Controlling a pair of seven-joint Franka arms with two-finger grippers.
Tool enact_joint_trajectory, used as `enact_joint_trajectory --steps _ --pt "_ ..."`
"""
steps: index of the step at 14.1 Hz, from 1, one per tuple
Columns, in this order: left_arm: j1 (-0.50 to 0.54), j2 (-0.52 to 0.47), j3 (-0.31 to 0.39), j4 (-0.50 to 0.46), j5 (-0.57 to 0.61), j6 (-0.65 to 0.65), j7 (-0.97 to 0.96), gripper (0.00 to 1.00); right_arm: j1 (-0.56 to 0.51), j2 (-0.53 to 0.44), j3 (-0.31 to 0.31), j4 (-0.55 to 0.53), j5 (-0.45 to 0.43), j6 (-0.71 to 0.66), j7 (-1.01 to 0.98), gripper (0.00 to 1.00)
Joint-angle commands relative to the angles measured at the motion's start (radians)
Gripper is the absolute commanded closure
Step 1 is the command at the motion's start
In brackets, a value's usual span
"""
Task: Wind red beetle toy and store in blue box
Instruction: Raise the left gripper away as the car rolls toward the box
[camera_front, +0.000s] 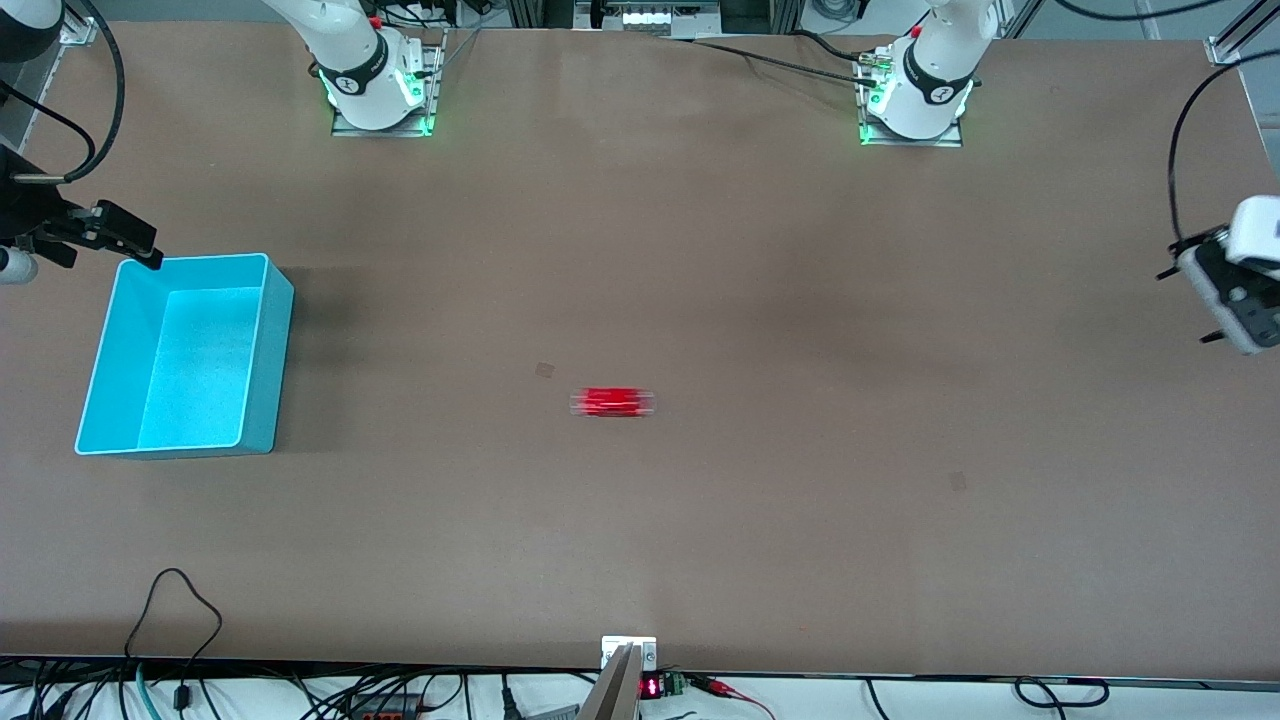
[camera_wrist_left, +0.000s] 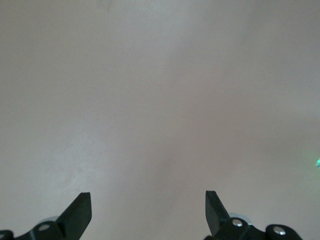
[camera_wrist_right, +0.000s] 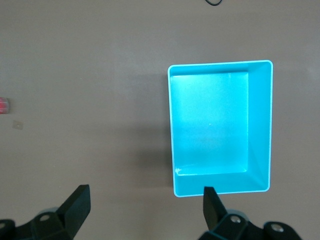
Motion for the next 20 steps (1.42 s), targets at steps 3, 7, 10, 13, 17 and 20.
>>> enact_joint_trajectory --steps 3,7,10,13,17,20 --pt "-0.013 0.007 -0.057 0.103 -0.023 -0.156 -0.154 0.0 -0.004 0.007 0.001 0.017 0.011 0.002 0.003 0.0" --pt "-0.014 0.01 -0.137 0.166 -0.018 -0.246 -0.29 0.0 -0.004 0.007 0.001 0.016 0.01 0.002 0.003 0.0" --pt "-0.014 0.01 -0.172 0.186 -0.012 -0.251 -0.364 0.0 -0.006 0.015 0.0 0.017 0.011 0.005 0.003 0.0" --pt "-0.037 -0.046 -0.175 0.159 -0.023 -0.248 -0.552 0.0 -0.011 0.024 -0.005 0.019 0.011 0.022 0.001 0.0" --pt "-0.202 -0.053 -0.038 0.155 -0.066 -0.255 -0.877 0.0 0.0 0.042 0.0 0.04 0.005 0.024 0.0 0.0" --pt "-0.378 -0.08 0.124 0.117 -0.095 -0.222 -1.153 0.0 0.003 0.067 0.003 0.04 0.008 0.025 -0.014 0.0"
